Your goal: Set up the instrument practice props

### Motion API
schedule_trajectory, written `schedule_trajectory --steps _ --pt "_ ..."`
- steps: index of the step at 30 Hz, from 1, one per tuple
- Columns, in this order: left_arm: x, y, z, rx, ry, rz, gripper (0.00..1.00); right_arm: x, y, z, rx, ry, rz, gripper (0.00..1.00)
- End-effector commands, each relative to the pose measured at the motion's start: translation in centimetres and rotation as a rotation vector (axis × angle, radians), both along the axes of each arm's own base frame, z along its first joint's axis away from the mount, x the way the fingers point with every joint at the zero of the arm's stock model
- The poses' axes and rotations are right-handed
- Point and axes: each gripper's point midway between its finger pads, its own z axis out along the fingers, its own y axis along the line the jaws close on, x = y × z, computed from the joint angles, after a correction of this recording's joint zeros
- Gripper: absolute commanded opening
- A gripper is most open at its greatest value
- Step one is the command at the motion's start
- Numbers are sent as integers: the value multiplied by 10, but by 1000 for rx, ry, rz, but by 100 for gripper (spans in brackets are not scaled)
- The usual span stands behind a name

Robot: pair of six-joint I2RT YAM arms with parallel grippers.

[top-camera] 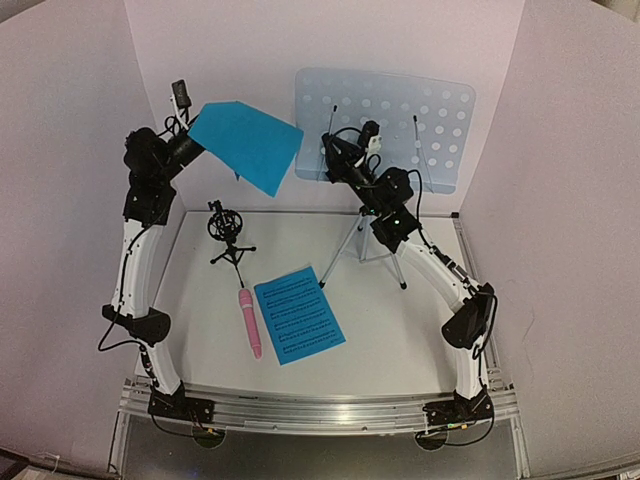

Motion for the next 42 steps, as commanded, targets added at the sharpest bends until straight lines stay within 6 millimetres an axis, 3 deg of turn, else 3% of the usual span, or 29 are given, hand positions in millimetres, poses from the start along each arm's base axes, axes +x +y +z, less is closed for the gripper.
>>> schedule_trajectory --steps 1,6,10,17,30,38,42 --pt "-51 10 54 -40 -295 -17 0 -24 -2 23 21 -41 50 0" --pt "-83 21 86 -134 -544 -16 0 -24 -1 22 16 -39 51 0" --pt "-82 18 87 -187 -611 -12 0 -25 -2 22 13 -40 48 0" --pt "-97 -24 74 -176 -771 -73 0 -24 -1 18 4 -35 44 0" --pt "-35 -46 43 -88 -760 120 0 -32 -4 21 -13 -45 51 0" --pt "-43 -38 55 -109 -861 218 0 -32 -4 19 -18 -46 50 0" --pt "-32 -45 45 -72 -842 222 0 -30 -3 19 -15 -44 51 0"
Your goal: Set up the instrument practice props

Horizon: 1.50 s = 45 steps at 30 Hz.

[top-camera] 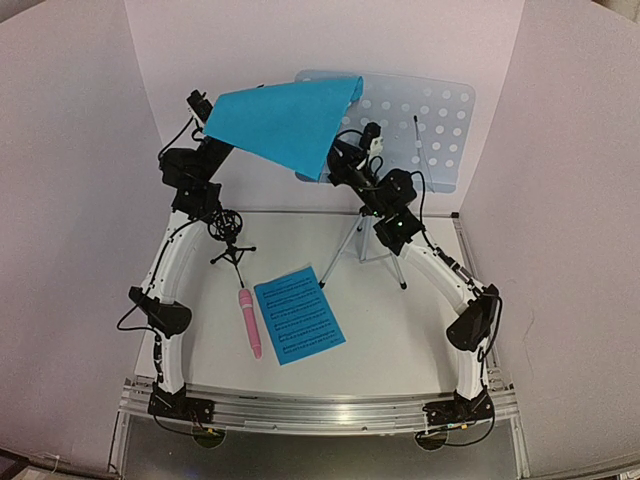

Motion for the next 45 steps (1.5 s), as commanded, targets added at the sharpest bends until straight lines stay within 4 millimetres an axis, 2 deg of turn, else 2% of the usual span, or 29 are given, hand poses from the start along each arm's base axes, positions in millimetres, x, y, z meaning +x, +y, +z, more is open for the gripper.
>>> schedule_trajectory --steps 1,5,8,15,21,28,31,39,45 --pt "0 1 2 -11 -46 57 0 -21 0 20 7 -41 42 0" --pt "12 -8 -9 30 -26 67 0 -21 0 19 6 -38 41 0" --pt "20 -6 -11 13 -27 116 0 -22 0 19 4 -37 43 0" --pt "-22 14 20 -63 -227 166 0 -20 0 17 0 -34 39 0" --pt "-28 14 21 -60 -260 175 0 -20 1 17 1 -33 41 0" --pt "-56 27 35 -126 -368 191 0 -21 0 18 -5 -38 37 0" --pt "-63 26 36 -112 -384 168 0 -21 -1 19 -10 -43 31 0" --pt "-24 -3 7 5 -178 72 0 -25 -3 24 -15 -53 27 0" --pt "-2 -11 -4 24 -95 87 0 -26 -3 22 -20 -47 32 0"
